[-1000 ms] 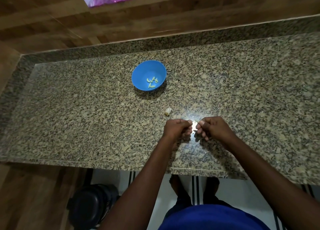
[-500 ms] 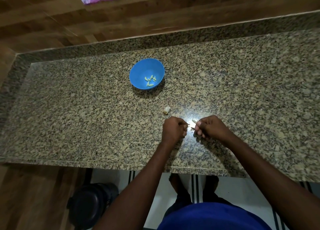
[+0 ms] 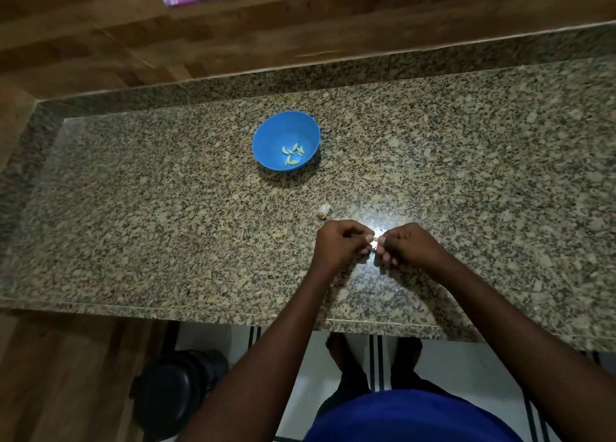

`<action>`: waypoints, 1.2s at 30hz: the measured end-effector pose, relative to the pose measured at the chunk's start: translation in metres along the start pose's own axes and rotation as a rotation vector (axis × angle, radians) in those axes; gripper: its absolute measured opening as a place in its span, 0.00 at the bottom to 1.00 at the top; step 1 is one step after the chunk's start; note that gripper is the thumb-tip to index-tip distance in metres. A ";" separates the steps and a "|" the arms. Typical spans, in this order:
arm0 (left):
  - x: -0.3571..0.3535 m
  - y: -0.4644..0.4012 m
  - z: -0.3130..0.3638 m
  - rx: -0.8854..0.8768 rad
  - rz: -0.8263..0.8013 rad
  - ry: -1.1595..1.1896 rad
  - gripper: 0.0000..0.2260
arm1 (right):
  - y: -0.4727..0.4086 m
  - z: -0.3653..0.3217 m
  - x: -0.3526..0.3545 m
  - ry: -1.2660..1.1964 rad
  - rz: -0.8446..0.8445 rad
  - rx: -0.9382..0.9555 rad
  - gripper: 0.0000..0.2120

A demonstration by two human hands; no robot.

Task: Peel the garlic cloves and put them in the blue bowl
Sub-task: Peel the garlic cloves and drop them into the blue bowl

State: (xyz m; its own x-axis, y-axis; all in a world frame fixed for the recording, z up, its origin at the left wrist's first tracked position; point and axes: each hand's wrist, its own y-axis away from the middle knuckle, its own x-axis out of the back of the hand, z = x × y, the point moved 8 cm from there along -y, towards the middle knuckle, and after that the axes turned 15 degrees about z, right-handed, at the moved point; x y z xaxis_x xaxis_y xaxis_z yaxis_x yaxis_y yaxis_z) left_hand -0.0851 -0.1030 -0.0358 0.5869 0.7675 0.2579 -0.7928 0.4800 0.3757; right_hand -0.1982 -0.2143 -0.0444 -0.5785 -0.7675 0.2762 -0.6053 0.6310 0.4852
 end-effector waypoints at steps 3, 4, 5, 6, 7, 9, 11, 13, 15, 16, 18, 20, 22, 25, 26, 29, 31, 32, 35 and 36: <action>-0.002 0.000 -0.006 0.123 -0.017 0.088 0.04 | 0.001 0.004 -0.002 -0.100 -0.056 -0.049 0.14; -0.004 0.001 -0.008 0.175 -0.039 0.117 0.04 | 0.002 0.004 -0.003 -0.148 -0.078 -0.070 0.14; -0.006 0.002 -0.011 0.227 -0.061 0.148 0.05 | 0.004 0.004 -0.004 -0.200 -0.100 -0.093 0.13; -0.008 0.003 -0.013 0.273 -0.078 0.183 0.05 | 0.005 0.005 -0.005 -0.250 -0.120 -0.118 0.13; -0.009 0.004 -0.014 0.311 -0.088 0.225 0.07 | 0.007 0.006 -0.007 -0.296 -0.140 -0.142 0.12; -0.010 0.005 -0.013 0.343 -0.089 0.275 0.08 | 0.009 0.009 -0.009 -0.363 -0.174 -0.188 0.11; -0.009 0.005 -0.007 0.293 -0.076 0.247 0.06 | 0.008 0.014 -0.012 -0.412 -0.181 -0.244 0.11; -0.006 0.006 0.002 0.197 -0.042 0.196 0.03 | 0.008 0.018 -0.015 -0.477 -0.173 -0.332 0.12; -0.003 0.006 0.008 0.106 0.003 0.155 0.02 | 0.010 0.021 -0.020 -0.604 -0.188 -0.479 0.12; -0.002 0.006 0.010 0.062 0.021 0.133 0.02 | 0.012 0.022 -0.023 -0.696 -0.206 -0.570 0.12; -0.001 0.007 0.012 -0.010 0.044 0.094 0.03 | 0.018 0.020 -0.029 -0.858 -0.227 -0.715 0.10; 0.000 0.007 0.011 -0.034 0.065 0.074 0.04 | 0.020 0.018 -0.027 -0.825 -0.185 -0.716 0.11; 0.000 0.008 0.008 0.013 0.071 0.086 0.04 | 0.017 0.016 -0.013 -0.527 -0.045 -0.520 0.13; -0.002 0.008 0.003 0.138 0.031 0.116 0.03 | 0.010 -0.010 0.016 0.022 0.247 0.024 0.12; -0.004 0.007 0.002 0.165 0.016 0.111 0.02 | 0.011 -0.020 0.021 0.183 0.322 0.202 0.12; -0.006 0.003 -0.001 0.198 0.008 0.102 0.03 | 0.014 -0.035 0.022 0.425 0.406 0.507 0.13; -0.005 0.000 -0.001 0.175 0.029 0.073 0.04 | 0.013 -0.035 0.022 0.438 0.413 0.521 0.11; -0.004 0.000 0.000 0.152 0.039 0.060 0.05 | 0.012 -0.033 0.024 0.413 0.416 0.498 0.09; -0.006 0.002 0.005 0.080 0.057 0.042 0.05 | 0.010 -0.024 0.028 0.200 0.363 0.314 0.04; -0.008 0.002 0.005 0.063 0.056 0.029 0.05 | 0.009 -0.021 0.027 0.132 0.337 0.256 0.04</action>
State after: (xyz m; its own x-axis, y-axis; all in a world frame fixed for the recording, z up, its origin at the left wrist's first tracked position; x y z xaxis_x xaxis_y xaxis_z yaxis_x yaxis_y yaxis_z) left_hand -0.0906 -0.1101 -0.0322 0.5360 0.8048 0.2549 -0.8118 0.4085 0.4172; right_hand -0.2077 -0.2317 -0.0147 -0.7021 -0.5114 0.4955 -0.5203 0.8435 0.1332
